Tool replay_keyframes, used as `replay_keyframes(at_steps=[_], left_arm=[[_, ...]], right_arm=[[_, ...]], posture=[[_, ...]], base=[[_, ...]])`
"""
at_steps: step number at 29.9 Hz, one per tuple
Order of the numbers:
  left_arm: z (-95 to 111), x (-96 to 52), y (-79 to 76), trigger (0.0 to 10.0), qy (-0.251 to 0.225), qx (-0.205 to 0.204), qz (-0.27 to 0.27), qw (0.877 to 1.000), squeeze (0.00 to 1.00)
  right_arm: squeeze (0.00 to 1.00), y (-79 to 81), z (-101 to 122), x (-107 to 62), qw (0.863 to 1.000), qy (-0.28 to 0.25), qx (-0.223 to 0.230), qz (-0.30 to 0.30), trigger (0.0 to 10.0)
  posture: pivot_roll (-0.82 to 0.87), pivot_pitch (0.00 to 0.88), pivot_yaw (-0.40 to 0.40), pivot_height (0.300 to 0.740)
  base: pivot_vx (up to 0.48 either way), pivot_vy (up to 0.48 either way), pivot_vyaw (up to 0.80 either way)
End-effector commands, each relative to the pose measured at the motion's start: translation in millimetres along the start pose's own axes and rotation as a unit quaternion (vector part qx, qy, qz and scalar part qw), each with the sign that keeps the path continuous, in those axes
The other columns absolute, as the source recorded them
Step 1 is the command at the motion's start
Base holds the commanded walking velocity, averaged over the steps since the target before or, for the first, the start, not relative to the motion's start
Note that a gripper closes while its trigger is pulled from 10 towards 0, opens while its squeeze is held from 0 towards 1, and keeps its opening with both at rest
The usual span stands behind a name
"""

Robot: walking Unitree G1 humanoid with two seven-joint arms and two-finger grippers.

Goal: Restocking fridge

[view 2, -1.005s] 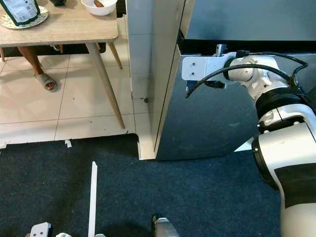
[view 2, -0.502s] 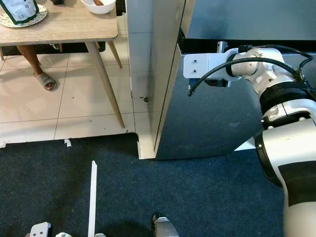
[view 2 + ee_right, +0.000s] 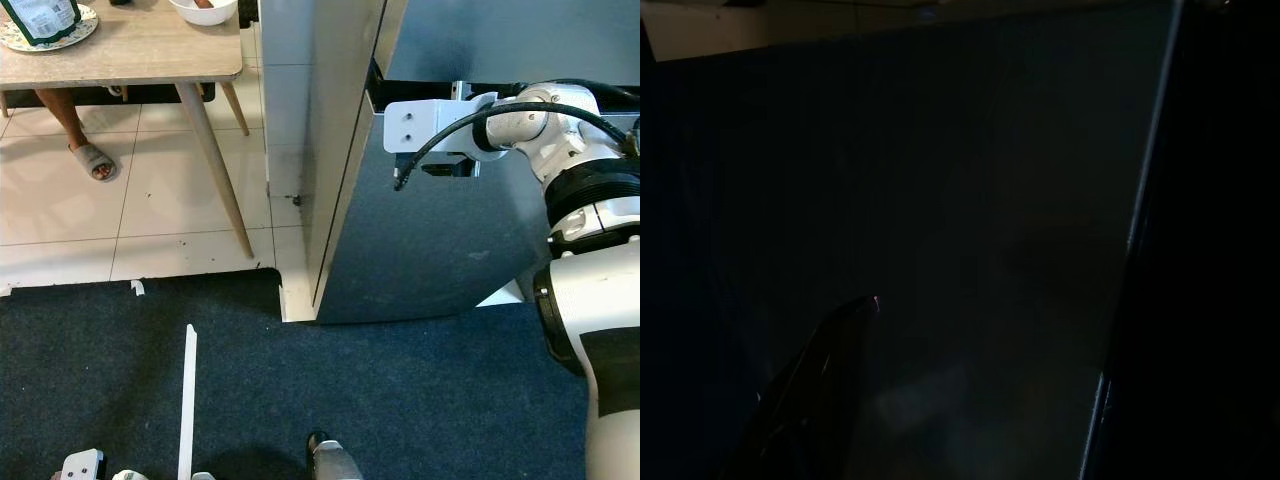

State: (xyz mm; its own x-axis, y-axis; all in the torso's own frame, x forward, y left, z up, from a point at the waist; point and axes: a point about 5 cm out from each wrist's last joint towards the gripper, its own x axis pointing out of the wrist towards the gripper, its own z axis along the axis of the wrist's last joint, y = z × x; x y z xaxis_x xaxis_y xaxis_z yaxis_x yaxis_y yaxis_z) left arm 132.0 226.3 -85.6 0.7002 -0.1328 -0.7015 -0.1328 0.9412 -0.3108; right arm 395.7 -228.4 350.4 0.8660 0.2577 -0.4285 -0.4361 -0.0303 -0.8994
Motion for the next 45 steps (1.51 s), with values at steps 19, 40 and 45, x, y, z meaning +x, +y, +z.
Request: replay_keyframes(at_steps=[19,40,45], left_arm=[[-39.8,-9.9,-6.8,10.0,0.082,-0.018,-0.008,0.996,0.00],[-38.0,-8.5,-7.6,10.0,0.082,-0.017,-0.009,0.996,0.00],[-37.7,-8.2,-7.8,10.0,0.081,-0.017,-0.009,0.996,0.00]], right_arm=[[0.00,33.7,-11.6,0.3,0.985,-0.016,0.031,0.170,10.0],[0.00,33.2,-11.8,-8.2,0.975,-0.049,0.058,0.209,10.0],[0.00,34.2,-11.5,-9.9,0.971,-0.060,0.066,0.223,10.0]], posture=[[-0.06,0.311,-0.075,0.740],[-0.07,0.310,-0.068,0.740],[-0.06,0.308,-0.068,0.740]], base=[[0.000,0.000,0.00],[0.000,0.000,0.00],[0.000,0.000,0.00]])
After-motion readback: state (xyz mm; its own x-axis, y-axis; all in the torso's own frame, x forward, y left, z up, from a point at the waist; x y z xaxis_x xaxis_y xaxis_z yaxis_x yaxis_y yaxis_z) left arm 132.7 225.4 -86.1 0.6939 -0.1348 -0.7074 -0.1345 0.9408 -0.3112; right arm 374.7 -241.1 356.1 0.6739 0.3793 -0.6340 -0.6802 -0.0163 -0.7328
